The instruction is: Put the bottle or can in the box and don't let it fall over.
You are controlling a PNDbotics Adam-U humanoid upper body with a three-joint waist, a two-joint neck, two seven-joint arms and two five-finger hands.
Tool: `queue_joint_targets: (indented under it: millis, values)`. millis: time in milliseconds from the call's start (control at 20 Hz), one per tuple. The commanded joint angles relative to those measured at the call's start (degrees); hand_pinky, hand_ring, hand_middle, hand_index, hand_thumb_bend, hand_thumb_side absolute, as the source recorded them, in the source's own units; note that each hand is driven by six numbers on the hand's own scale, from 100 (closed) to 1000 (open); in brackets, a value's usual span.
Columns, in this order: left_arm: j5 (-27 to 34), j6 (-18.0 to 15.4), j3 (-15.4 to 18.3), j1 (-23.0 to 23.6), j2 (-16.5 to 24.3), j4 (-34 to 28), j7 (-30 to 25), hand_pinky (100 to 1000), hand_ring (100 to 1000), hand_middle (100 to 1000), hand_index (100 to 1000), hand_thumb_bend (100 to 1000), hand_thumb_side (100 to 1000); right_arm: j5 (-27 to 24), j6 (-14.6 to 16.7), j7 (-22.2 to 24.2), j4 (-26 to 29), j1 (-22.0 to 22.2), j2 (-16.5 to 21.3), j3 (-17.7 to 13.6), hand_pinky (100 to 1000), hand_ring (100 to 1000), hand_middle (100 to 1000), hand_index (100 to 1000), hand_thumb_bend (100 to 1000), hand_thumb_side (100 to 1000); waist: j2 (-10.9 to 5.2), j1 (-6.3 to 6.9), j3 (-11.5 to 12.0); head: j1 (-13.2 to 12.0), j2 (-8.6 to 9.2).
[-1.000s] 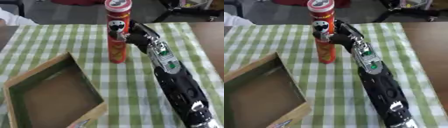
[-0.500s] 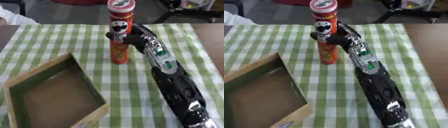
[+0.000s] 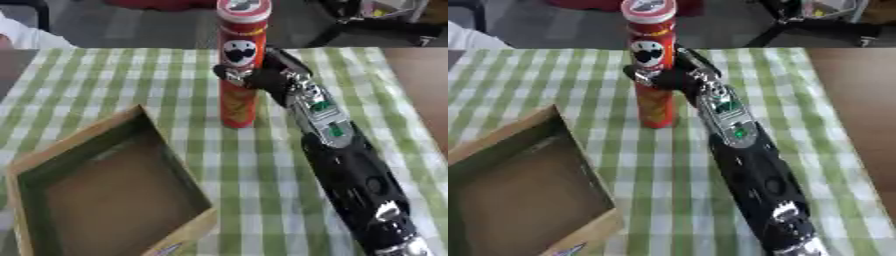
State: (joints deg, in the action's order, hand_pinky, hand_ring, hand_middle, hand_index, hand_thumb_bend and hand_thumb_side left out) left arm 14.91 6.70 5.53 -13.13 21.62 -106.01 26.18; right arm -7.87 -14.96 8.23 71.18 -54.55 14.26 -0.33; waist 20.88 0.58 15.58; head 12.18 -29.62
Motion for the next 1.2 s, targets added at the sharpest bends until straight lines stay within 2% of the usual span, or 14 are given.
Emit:
queue_joint_targets:
  millis: [50, 450, 850, 1200]
  values:
    - [0.10, -0.08, 0.32, -0.43, 0.97, -1.16, -0.26, 863, 869, 750, 771, 521, 697, -0.94, -0.28, -0.98, 1.06, -1.44, 0.36, -0.23, 980, 703, 768, 581, 100, 100, -1.30, 0.32, -0.02, 0.03, 0.24]
    - [0.09, -0.07, 0.33, -0.20, 1.09, -1.04, -0.47, 863, 869, 751, 771, 509, 698, -0.05, -0.08, -2.71, 2.71, -1.92, 0.91, 0.68, 927, 554, 678, 458, 100, 100, -2.18, 0.27, -0.26, 0.07, -0.25]
    - [0.11, -0.11, 0.30, 0.15, 1.36, -0.93, -0.62, 863, 869, 751, 772, 503, 697, 0.24, 0.46, -1.46, 5.19, -2.43, 1.51, 1.85, 923, 543, 672, 435, 100, 100, -3.55, 0.38, -0.89, 0.05, -1.26]
    - [-0.05, -0.15, 0.36, 0.87, 1.96, -0.71, -0.58, 864, 869, 752, 772, 504, 694, -3.20, 0.67, -1.58, 11.43, -3.31, 1.14, 4.32, 917, 535, 665, 427, 100, 100, -5.96, 0.61, -1.87, 0.08, -3.91]
